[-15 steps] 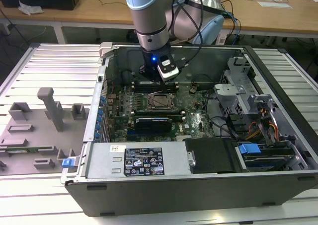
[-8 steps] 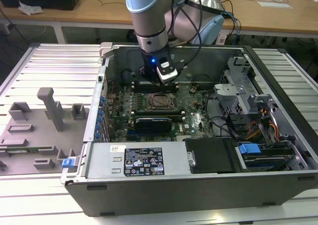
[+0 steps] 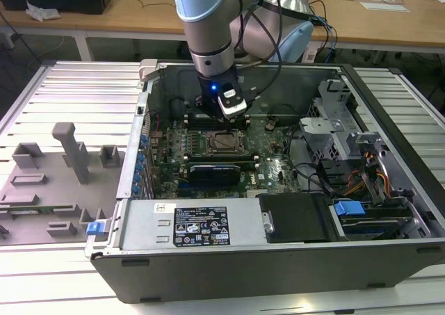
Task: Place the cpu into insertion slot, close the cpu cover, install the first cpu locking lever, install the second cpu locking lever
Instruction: 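Install the first cpu locking lever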
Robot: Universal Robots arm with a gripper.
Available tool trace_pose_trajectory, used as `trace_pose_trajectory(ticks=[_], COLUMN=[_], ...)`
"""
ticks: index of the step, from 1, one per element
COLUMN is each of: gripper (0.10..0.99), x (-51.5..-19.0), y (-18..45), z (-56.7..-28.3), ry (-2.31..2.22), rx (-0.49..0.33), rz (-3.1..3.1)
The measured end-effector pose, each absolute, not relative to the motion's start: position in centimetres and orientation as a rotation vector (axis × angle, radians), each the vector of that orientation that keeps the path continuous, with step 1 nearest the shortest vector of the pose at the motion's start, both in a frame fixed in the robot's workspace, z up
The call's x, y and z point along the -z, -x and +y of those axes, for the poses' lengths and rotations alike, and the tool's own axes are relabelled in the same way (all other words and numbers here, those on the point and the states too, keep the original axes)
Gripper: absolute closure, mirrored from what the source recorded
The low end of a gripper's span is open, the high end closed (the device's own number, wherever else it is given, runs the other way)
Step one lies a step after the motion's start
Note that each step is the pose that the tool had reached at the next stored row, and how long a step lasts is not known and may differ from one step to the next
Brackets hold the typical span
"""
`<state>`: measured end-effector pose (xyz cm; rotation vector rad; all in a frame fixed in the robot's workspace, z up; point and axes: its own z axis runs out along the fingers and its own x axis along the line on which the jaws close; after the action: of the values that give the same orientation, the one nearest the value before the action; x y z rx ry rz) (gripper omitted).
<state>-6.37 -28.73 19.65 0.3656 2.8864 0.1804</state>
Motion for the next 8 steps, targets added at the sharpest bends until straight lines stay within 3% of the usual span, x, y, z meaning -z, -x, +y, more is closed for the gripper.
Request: trace_pose_trajectory(ticks=[8], gripper=[0.980], x=[-20.41], y=[6.37], z=[-28.72], ry=[-0.373], rx=[-0.180], rz=[2.885])
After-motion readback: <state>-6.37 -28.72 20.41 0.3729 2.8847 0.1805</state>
